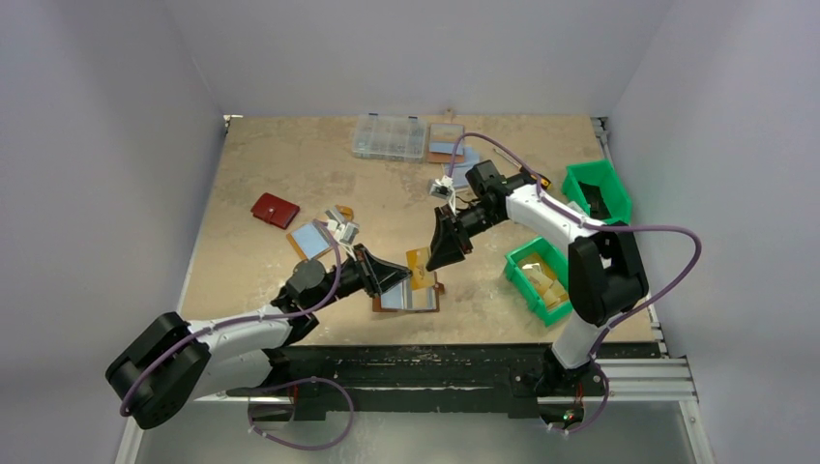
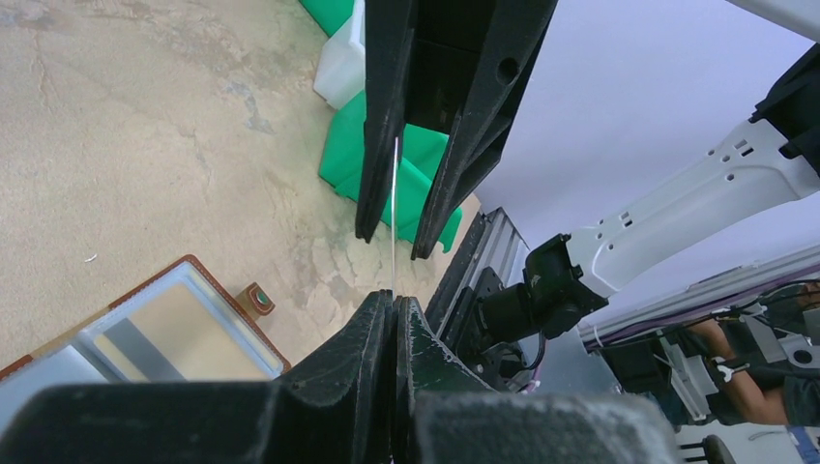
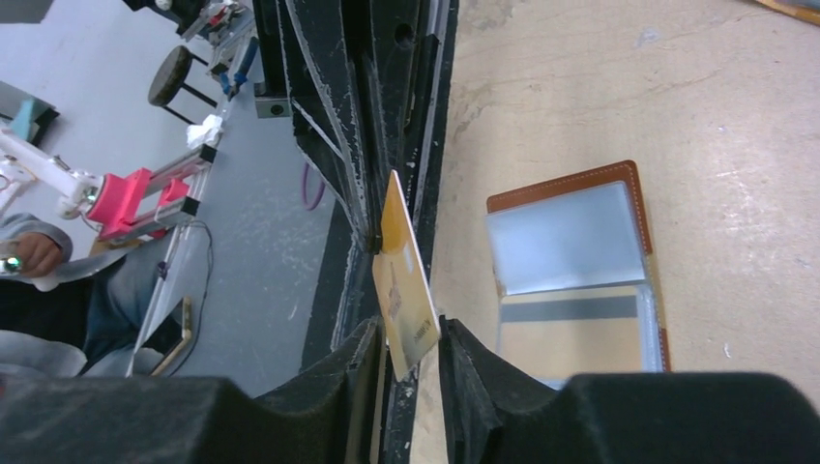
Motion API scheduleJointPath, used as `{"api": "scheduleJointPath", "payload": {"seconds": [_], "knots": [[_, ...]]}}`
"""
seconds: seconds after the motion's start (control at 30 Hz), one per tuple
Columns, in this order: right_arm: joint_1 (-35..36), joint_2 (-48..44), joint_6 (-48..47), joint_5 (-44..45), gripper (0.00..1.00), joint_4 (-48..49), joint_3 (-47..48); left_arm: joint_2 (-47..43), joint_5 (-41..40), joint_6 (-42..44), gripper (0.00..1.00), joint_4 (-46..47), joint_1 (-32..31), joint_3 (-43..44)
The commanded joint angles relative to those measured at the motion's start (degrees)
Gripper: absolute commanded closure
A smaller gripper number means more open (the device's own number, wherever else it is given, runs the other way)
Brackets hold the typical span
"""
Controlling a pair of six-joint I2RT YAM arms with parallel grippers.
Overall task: Take the credit cards out of the card holder
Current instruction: Remove the credit card from the card holder, then place the credit card in the storage box.
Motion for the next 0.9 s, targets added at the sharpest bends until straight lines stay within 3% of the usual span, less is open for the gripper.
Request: {"api": "scheduleJointPath", "payload": {"seconds": [0.0,0.07,0.17,0.23,0.3,0.4,0.5,0.63,0.87], "knots": [[0.43,0.12,1.36,-4.38,0.69,1.02,0.51,0.75,-0.43,1.07,1.00,4.17,-0.68,2.46],[0.43,0.08,1.91,-6.31,0.76,1.83,0.59,1.02,-0.44,1.08,1.00,4.17,-0.68,2.56],[0.43,-0.04,2.43,-6.34,0.96,1.86,0.82,1.41,-0.66,0.94,1.00,4.10,-0.77,2.70],[0.41,-0.20,1.42,-4.89,1.00,0.76,1.20,1.38,-1.43,0.98,1.00,2.73,-0.76,3.09],[0.43,-0.28,-2.36,-1.90,1.00,-2.87,2.59,0.49,-2.40,1.89,0.87,-2.37,-0.71,4.17],[0.28,-0.76,-14.09,5.31,1.00,-12.90,6.05,-3.86,-6.32,5.76,0.58,-14.01,-0.72,6.99],[-1.33,-3.21,-22.45,9.82,1.00,-18.76,7.29,-9.89,-11.97,10.66,0.40,-26.67,-0.69,10.27],[-7.45,-9.78,-24.58,13.45,1.00,-20.27,5.75,-18.19,-22.87,13.93,0.04,-42.82,-0.69,15.27],[-19.89,-15.10,-30.50,21.70,1.00,-31.40,5.96,-22.00,-27.25,24.98,0.00,-61.54,-0.60,24.64]]}}
